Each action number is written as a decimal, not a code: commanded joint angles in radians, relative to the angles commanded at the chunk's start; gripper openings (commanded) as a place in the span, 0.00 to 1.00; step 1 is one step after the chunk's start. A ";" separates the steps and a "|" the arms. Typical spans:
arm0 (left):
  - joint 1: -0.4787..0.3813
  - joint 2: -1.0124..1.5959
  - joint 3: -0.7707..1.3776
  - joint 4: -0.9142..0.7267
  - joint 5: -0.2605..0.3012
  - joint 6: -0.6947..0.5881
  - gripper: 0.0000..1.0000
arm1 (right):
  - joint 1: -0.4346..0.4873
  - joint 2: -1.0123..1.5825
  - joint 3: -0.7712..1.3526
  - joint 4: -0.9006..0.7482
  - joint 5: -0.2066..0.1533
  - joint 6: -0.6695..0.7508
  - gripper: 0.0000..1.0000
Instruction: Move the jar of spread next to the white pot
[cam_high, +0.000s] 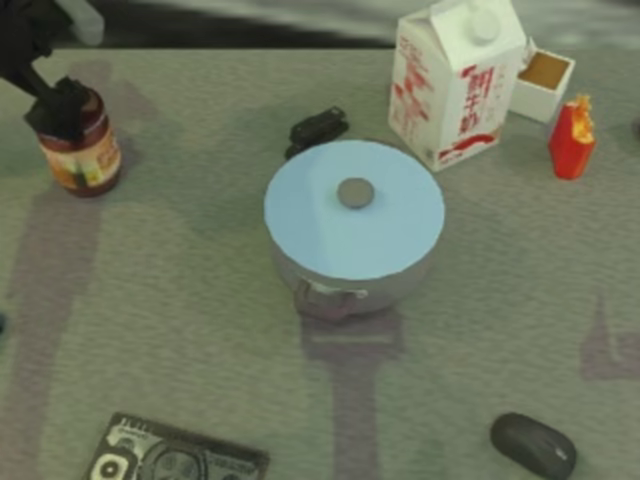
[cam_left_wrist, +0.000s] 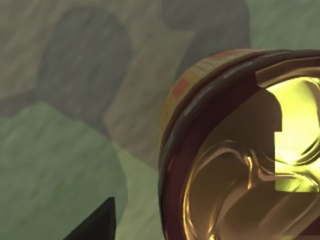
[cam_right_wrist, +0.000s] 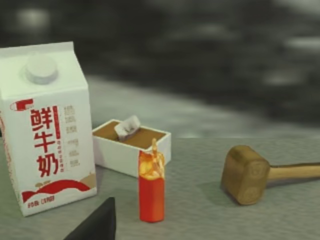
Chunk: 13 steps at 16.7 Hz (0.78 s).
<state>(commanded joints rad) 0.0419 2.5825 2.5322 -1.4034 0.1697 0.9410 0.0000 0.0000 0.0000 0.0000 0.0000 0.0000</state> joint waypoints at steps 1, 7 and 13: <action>-0.001 -0.001 -0.024 0.024 0.000 -0.002 1.00 | 0.000 0.000 0.000 0.000 0.000 0.000 1.00; -0.010 0.003 -0.171 0.176 -0.001 -0.010 1.00 | 0.000 0.000 0.000 0.000 0.000 0.000 1.00; -0.010 0.003 -0.172 0.177 -0.001 -0.010 0.77 | 0.000 0.000 0.000 0.000 0.000 0.000 1.00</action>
<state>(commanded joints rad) 0.0318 2.5852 2.3600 -1.2266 0.1685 0.9306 0.0000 0.0000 0.0000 0.0000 0.0000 0.0000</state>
